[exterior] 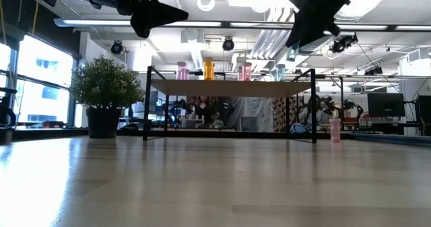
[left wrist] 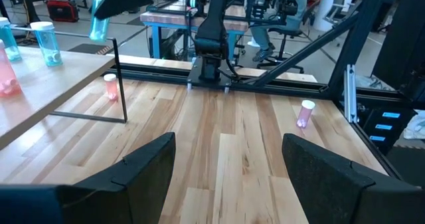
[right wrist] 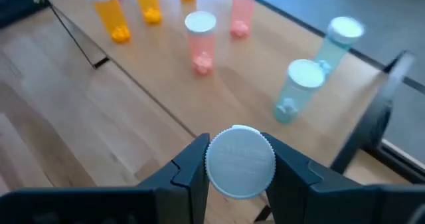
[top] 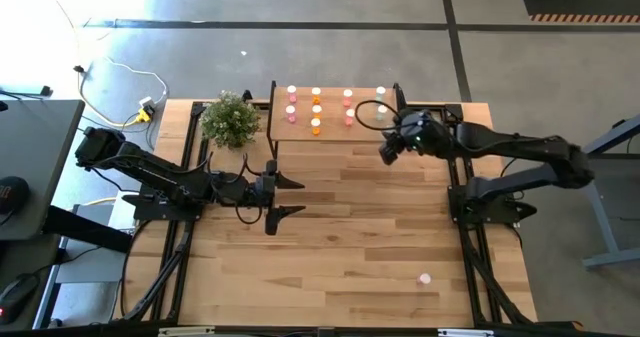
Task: Pick and place medicine bottles onto shelf by color
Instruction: Put the blue pill bottle aligned with the other blue pill bottles on the shelf
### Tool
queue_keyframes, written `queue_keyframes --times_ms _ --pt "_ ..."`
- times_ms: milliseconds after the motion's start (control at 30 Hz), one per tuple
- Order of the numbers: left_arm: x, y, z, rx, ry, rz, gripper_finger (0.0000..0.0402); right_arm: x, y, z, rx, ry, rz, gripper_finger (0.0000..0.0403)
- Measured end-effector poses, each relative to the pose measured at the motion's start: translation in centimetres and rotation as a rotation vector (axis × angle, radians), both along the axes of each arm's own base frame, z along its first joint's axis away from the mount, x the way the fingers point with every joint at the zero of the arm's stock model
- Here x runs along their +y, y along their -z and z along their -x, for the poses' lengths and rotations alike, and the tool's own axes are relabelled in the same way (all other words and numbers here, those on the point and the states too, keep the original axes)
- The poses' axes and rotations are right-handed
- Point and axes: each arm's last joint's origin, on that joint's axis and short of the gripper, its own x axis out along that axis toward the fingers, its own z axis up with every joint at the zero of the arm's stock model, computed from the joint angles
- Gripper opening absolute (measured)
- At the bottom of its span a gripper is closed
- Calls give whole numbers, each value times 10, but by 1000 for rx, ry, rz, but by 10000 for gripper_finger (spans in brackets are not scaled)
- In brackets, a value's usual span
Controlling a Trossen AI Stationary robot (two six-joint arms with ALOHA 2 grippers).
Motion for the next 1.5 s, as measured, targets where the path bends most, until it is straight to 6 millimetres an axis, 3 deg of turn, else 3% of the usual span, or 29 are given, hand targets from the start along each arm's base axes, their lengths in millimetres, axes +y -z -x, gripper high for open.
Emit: queue_keyframes --times_ms 300,567,833,1500 --pt "0 0 0 4 -1 -1 266 -25 19 -13 83 -43 -80 112" --pt "0 1 0 7 -1 -1 266 -35 20 -10 95 -79 -93 112" --pt "0 1 0 8 -2 -2 266 -37 7 -9 115 -101 -56 112" --pt "1 1 0 7 -25 -6 266 -55 20 -23 224 -84 -109 112"
